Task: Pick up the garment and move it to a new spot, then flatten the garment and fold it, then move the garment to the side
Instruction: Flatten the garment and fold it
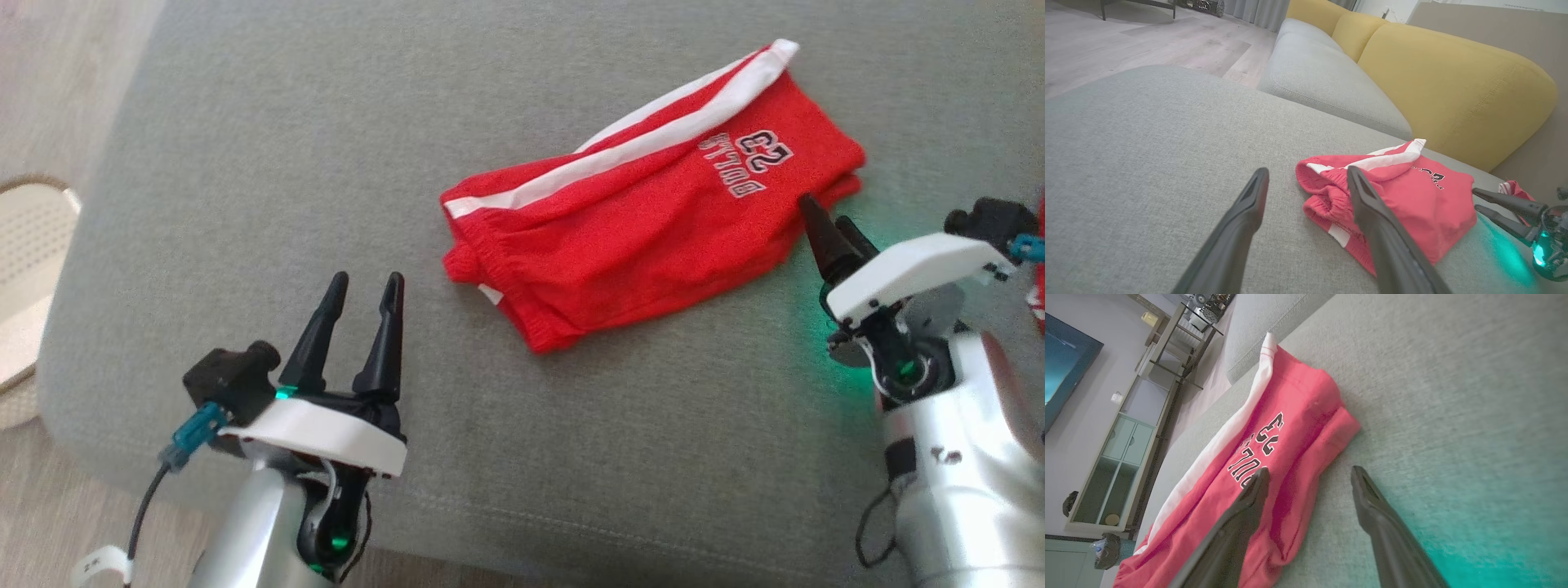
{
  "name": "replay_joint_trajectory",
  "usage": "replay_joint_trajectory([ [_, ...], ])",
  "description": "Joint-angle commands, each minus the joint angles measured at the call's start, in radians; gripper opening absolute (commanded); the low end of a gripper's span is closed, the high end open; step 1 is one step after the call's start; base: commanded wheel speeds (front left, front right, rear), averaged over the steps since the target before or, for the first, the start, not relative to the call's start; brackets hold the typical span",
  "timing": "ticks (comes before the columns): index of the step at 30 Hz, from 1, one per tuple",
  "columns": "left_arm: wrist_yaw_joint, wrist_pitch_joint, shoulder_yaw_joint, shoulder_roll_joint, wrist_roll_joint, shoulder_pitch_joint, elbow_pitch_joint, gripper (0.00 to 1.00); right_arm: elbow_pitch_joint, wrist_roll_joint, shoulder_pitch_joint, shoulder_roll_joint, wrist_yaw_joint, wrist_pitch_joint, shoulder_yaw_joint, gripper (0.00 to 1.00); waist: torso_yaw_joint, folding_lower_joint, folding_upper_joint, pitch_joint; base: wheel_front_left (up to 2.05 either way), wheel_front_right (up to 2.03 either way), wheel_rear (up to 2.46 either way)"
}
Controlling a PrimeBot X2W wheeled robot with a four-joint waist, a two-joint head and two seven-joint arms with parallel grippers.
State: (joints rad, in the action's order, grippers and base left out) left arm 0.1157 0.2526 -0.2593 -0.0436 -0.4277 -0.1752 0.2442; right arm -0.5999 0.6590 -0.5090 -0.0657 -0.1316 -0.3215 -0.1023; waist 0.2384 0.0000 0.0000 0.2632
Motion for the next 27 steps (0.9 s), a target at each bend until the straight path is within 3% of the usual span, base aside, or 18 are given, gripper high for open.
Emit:
replay_joint_trajectory([
  [1, 0.003, 0.009, 0.024, -0.007, -0.011, -0.036, -0.03, 1.0, 0.025, 0.01, -0.042, 0.015, 0.001, -0.005, 0.017, 1.0, 0.019, 0.0, 0.0, 0.012, 0.0, 0.0, 0.0],
  [14, -0.001, 0.009, -0.013, -0.007, -0.036, -0.05, -0.043, 1.0, -0.259, -0.046, -0.227, 0.015, 0.001, -0.017, -0.053, 1.0, 0.076, 0.0, 0.0, 0.037, 0.0, 0.0, 0.0],
  [15, -0.001, 0.009, -0.015, -0.007, -0.037, -0.051, -0.044, 1.0, -0.294, -0.061, -0.252, 0.015, 0.001, -0.01, -0.047, 0.9, 0.079, 0.0, 0.0, 0.039, 0.0, 0.0, 0.0],
  [16, -0.002, 0.009, -0.015, -0.007, -0.038, -0.051, -0.043, 1.0, -0.309, -0.07, -0.262, 0.015, 0.001, -0.002, -0.044, 0.24, 0.08, 0.0, 0.0, 0.038, 0.0, 0.0, 0.0],
  [17, -0.003, 0.009, -0.016, -0.007, -0.038, -0.051, -0.043, 1.0, -0.32, -0.079, -0.27, 0.015, 0.001, 0.01, -0.04, 0.0, 0.08, 0.0, 0.0, 0.036, 0.0, 0.0, 0.0],
  [27, -0.006, 0.009, 0.003, -0.007, -0.02, -0.036, -0.033, 1.0, -0.315, -0.031, -0.247, 0.015, 0.001, 0.218, 0.013, 0.0, 0.031, 0.0, 0.0, -0.009, 0.0, 0.0, 0.0],
])
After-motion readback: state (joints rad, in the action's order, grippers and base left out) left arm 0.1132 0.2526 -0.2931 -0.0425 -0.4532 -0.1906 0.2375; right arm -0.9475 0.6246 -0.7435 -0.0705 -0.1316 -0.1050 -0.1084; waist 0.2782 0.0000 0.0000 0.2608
